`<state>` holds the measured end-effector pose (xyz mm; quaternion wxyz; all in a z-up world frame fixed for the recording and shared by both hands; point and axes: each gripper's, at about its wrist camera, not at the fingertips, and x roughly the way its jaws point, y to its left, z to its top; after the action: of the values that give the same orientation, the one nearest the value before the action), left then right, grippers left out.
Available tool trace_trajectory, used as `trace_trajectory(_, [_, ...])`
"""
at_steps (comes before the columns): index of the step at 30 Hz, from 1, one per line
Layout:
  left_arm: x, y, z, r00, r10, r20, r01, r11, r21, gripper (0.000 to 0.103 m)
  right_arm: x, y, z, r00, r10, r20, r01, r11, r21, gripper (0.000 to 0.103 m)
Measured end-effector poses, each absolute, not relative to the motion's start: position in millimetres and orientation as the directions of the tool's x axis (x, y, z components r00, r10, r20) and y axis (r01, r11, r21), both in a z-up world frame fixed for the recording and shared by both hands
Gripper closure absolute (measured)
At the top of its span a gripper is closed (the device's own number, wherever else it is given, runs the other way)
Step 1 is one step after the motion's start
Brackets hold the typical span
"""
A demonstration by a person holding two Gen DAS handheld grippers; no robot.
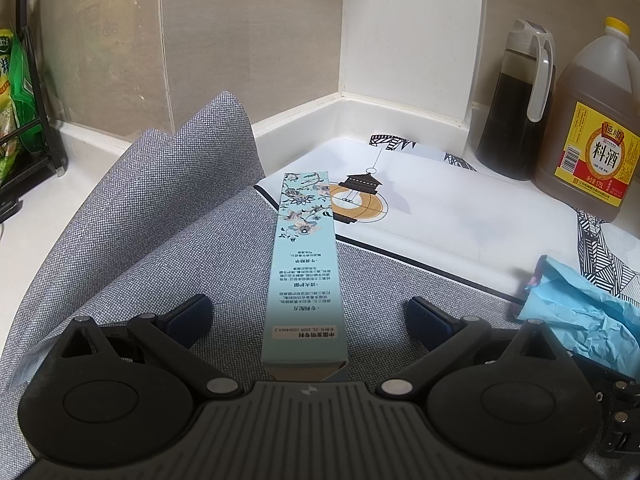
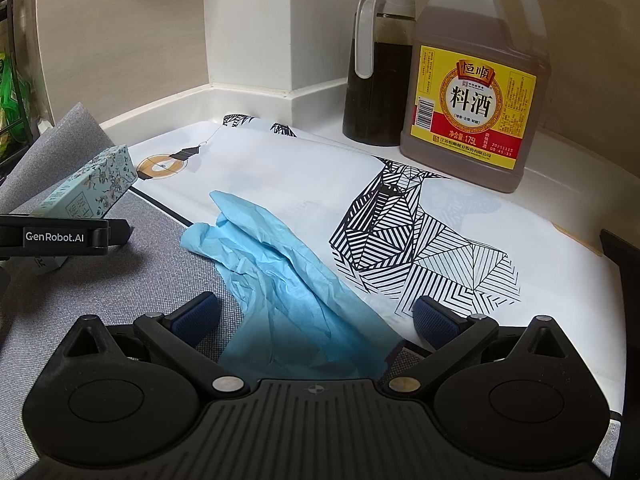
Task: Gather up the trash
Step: 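Grasp the light-blue box with the left tool while the right tool grasps the blue glove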
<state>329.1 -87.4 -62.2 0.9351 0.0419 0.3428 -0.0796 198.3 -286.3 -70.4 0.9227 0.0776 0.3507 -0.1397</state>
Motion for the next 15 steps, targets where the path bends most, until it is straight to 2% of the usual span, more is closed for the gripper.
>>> trace_trajectory(15, [329.7, -88.4, -62.6, 0.753, -0.116, -0.648, 0.170, 0.985, 0.022, 0.000, 198.4, -286.4, -70.7, 0.715, -0.204, -0.669, 0.312, 0.949, 0.045, 0.000])
